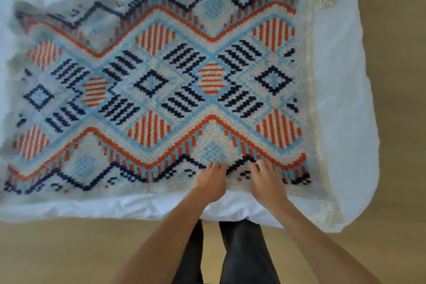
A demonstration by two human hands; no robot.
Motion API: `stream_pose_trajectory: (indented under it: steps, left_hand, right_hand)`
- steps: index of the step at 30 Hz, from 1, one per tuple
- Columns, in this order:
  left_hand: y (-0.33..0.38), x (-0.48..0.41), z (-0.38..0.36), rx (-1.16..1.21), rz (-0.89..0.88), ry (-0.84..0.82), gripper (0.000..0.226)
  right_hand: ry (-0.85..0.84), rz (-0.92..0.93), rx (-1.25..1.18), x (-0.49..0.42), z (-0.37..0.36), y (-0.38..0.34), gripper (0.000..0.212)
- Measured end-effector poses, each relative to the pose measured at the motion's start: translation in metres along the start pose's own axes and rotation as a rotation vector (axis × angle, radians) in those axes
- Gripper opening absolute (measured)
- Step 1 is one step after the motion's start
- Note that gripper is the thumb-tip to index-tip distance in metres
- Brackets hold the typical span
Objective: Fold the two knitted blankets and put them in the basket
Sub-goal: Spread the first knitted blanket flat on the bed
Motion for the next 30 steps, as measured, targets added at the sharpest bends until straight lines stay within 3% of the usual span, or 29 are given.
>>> stream_pose_trajectory:
  steps: [7,15,20,24,30]
  left_hand:
    - [-0.13,0.043,0.006,0.054,0.198,0.101,0.037]
    - [-0.295,0.092,0.002,0.016,0.227,0.278,0.046]
    - [-0.436,0.138,-0.006,-0.022,0.268,0.294,0.045]
    - [-0.548,0.181,-0.009,-0.045,0.427,0.274,0.052]
    - [-0.627,0.204,-0.009,-0.149,0.527,0.175,0.061]
  right_hand:
    - [-0.058,0.177,-0.018,-0.042,-0.014,-0.116,0.031]
    - [-0.03,0.239,0.022,-0.074,-0.037,-0.292,0.047]
    - [-0.094,0.267,0.07,-0.082,-0.064,-0.423,0.046]
    - [-0.139,0.284,0.138,-0.098,-0.084,-0.51,0.056]
    - [-0.176,0.215,0.277,-0.126,-0.093,-0.564,0.056]
Point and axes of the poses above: each hand's wrist, its own x-axis away from the middle knuckle, its own z-axis out of the back of the hand, y = z × x, the point moved 1 cm from there along -x, towards the middle knuckle, and after that the axes turned 3 degrees about z, right-handed, at the moved point
